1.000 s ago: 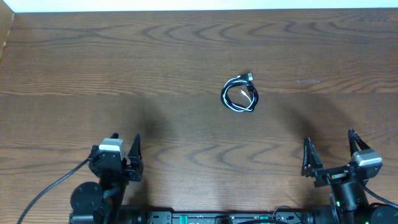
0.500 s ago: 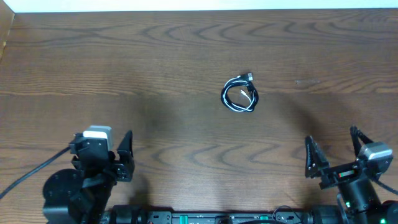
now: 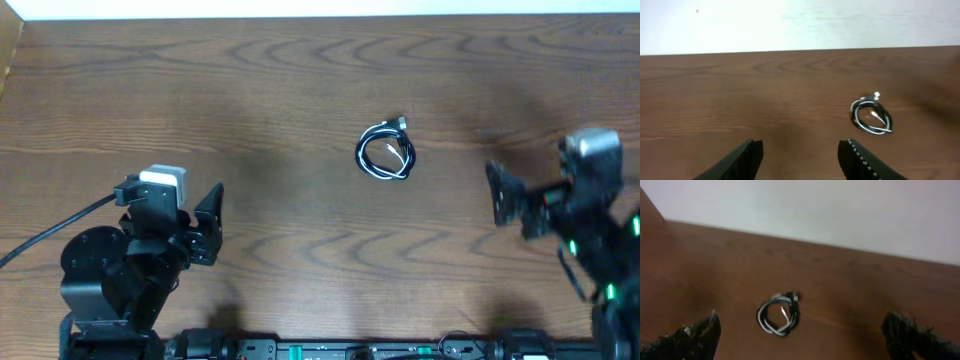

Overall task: Untangle cables
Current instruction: 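Raise both arms and move grippers forward toward the cable coil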

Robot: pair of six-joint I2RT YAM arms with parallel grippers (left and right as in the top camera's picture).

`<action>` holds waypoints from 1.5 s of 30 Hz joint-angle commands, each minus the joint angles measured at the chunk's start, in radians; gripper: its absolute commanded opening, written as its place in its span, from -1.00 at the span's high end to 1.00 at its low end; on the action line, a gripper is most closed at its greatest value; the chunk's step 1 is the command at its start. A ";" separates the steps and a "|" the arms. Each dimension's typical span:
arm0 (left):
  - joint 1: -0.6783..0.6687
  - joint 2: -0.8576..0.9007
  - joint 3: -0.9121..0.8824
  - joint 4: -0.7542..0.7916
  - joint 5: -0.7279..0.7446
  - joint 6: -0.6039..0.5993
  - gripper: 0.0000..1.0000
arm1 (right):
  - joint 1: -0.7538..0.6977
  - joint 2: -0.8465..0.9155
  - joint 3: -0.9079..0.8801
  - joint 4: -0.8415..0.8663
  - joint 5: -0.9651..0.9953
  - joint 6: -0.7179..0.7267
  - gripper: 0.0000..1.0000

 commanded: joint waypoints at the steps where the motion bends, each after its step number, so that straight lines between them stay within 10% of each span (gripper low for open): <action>1: -0.003 0.018 0.026 0.005 0.062 0.018 -0.08 | -0.005 0.166 0.109 -0.034 -0.009 -0.035 -0.98; 16: -0.003 0.124 0.026 0.067 0.166 0.084 -0.08 | -0.005 0.404 0.280 -0.191 0.027 -0.095 -0.98; 17: -0.003 0.123 0.026 0.074 0.166 0.084 -0.96 | -0.005 0.403 0.280 -0.196 0.039 -0.095 -0.98; 29: -0.003 0.124 0.026 0.075 0.166 0.084 -0.96 | -0.005 0.404 0.279 -0.280 0.115 -0.095 -0.99; 36: -0.003 0.188 0.018 0.082 0.165 0.084 -0.13 | -0.005 0.421 0.276 -0.250 0.116 -0.095 -0.99; 42: -0.003 0.315 0.018 0.130 0.166 0.053 -0.55 | -0.005 0.477 0.276 -0.237 0.136 -0.095 -0.99; 45: -0.003 0.405 0.018 0.188 0.218 0.008 -0.61 | -0.005 0.542 0.276 -0.225 0.157 -0.095 -0.65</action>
